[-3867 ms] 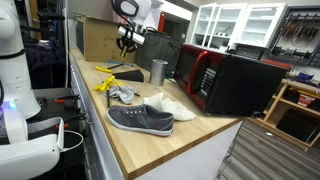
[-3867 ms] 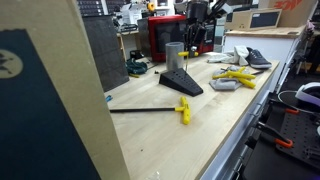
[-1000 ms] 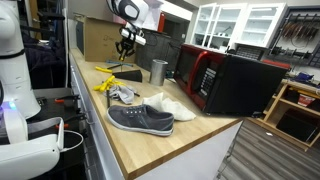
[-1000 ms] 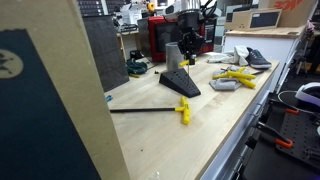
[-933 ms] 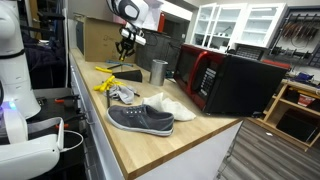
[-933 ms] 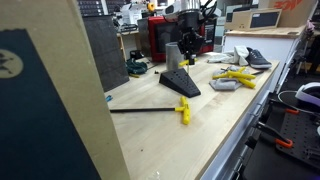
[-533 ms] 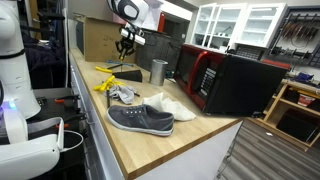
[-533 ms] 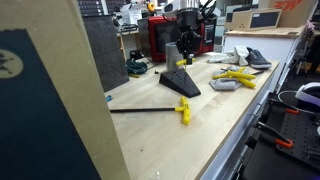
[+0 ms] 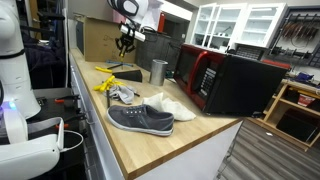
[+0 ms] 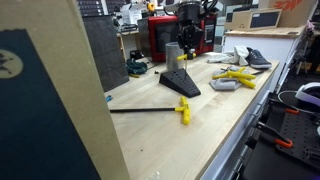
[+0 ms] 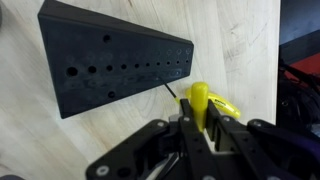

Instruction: Pick up one wrench from the right side of the counter and put it in the silver holder then put it on the black stand.

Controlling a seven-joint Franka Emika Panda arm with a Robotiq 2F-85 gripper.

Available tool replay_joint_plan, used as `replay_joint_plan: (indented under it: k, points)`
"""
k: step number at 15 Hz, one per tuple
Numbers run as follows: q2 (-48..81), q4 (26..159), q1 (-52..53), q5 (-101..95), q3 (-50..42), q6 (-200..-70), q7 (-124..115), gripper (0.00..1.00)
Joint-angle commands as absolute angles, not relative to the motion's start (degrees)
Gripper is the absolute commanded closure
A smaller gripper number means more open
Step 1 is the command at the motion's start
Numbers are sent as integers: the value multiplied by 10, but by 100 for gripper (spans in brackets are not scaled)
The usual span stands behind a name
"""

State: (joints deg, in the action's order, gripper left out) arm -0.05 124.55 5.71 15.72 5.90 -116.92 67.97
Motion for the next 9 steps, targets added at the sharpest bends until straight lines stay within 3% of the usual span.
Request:
replay_joint_plan:
  k: [1, 9]
  points:
    - [-18, 1257, 57, 153, 57, -1151, 682, 96]
    - [-15, 1270, 53, 139, 53, -1150, 678, 96]
